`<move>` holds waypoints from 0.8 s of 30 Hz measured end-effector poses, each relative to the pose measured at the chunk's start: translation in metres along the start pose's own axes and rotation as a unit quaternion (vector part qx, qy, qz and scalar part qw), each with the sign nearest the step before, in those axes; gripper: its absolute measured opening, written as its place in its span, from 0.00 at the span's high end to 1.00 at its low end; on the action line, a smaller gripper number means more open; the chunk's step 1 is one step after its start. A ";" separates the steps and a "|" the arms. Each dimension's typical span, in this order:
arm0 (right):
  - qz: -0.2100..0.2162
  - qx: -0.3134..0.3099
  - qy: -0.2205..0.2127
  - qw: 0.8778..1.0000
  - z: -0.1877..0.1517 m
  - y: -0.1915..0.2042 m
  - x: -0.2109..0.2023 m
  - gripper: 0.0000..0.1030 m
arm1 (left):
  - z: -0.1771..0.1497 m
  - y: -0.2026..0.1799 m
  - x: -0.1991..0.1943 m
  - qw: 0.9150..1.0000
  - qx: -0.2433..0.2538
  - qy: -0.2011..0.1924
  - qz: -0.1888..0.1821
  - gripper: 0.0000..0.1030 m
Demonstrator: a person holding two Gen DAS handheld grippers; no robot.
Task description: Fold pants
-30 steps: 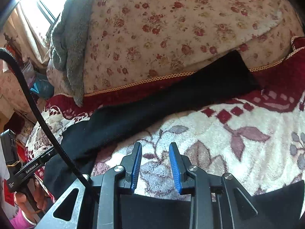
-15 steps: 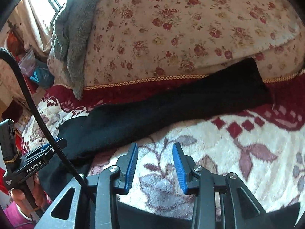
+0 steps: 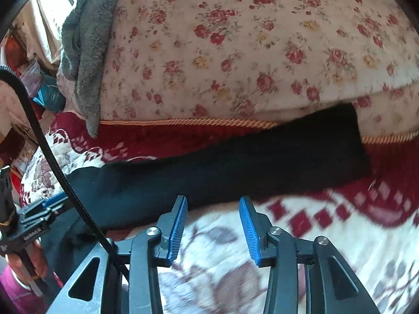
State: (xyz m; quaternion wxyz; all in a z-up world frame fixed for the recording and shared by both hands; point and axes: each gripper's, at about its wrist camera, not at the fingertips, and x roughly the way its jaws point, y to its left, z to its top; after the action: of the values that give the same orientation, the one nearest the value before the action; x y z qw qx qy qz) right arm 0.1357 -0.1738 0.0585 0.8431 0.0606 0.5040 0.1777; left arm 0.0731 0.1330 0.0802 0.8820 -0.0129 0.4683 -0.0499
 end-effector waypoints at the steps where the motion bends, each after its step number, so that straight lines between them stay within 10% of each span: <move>1: -0.002 0.005 0.004 1.000 0.005 -0.005 0.002 0.59 | 0.005 0.000 0.002 1.000 0.007 0.002 -0.002 0.62; 7: 0.003 0.029 0.004 1.000 0.032 -0.022 0.011 0.59 | 0.024 0.003 0.024 0.998 0.025 0.045 -0.033 0.62; 12: 0.032 -0.070 0.032 0.997 0.053 -0.004 0.028 0.59 | 0.032 0.000 0.043 0.991 0.061 0.086 -0.086 0.62; 24: 0.002 -0.332 0.134 0.934 0.076 0.036 0.082 0.58 | 0.052 -0.009 0.080 0.978 0.145 0.104 -0.109 0.62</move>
State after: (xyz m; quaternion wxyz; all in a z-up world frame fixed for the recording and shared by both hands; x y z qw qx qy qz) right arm 0.2288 -0.1051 0.0371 0.7393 -0.2458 0.5247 0.3432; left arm 0.1602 0.1148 0.0443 0.8104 0.0693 0.5409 -0.2144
